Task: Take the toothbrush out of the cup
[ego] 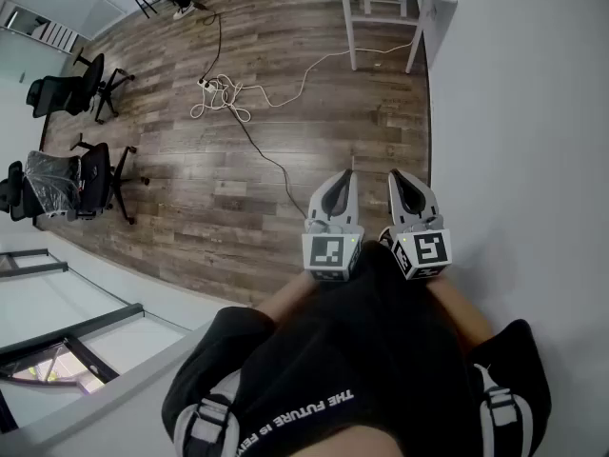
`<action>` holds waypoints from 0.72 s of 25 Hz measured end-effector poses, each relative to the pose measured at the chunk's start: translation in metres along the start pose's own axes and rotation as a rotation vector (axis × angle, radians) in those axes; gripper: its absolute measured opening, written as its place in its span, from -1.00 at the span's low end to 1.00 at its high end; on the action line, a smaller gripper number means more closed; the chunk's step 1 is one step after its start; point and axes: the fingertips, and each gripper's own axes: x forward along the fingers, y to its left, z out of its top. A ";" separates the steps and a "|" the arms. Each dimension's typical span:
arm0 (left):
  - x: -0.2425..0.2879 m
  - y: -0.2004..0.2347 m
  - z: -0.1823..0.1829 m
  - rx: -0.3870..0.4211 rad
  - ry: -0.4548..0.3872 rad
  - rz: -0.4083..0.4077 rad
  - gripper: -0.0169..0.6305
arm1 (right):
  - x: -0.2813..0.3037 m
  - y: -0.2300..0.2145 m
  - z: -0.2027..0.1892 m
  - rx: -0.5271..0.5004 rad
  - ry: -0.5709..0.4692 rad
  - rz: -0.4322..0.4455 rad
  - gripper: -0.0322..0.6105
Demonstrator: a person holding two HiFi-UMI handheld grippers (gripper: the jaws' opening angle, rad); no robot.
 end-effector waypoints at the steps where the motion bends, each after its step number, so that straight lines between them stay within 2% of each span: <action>1: 0.000 0.000 -0.001 0.002 0.001 -0.001 -0.93 | 0.000 -0.001 0.001 0.000 -0.002 -0.006 -0.86; 10: -0.002 0.006 -0.001 0.024 -0.002 -0.005 -0.93 | 0.006 -0.001 0.000 0.008 -0.003 -0.020 -0.86; 15: -0.008 0.025 -0.003 -0.003 0.012 0.014 -0.92 | 0.014 0.024 0.005 0.012 -0.017 0.068 -0.86; 18: -0.009 0.038 -0.005 -0.013 0.014 0.008 -0.93 | 0.023 0.037 0.001 -0.012 0.002 0.089 -0.86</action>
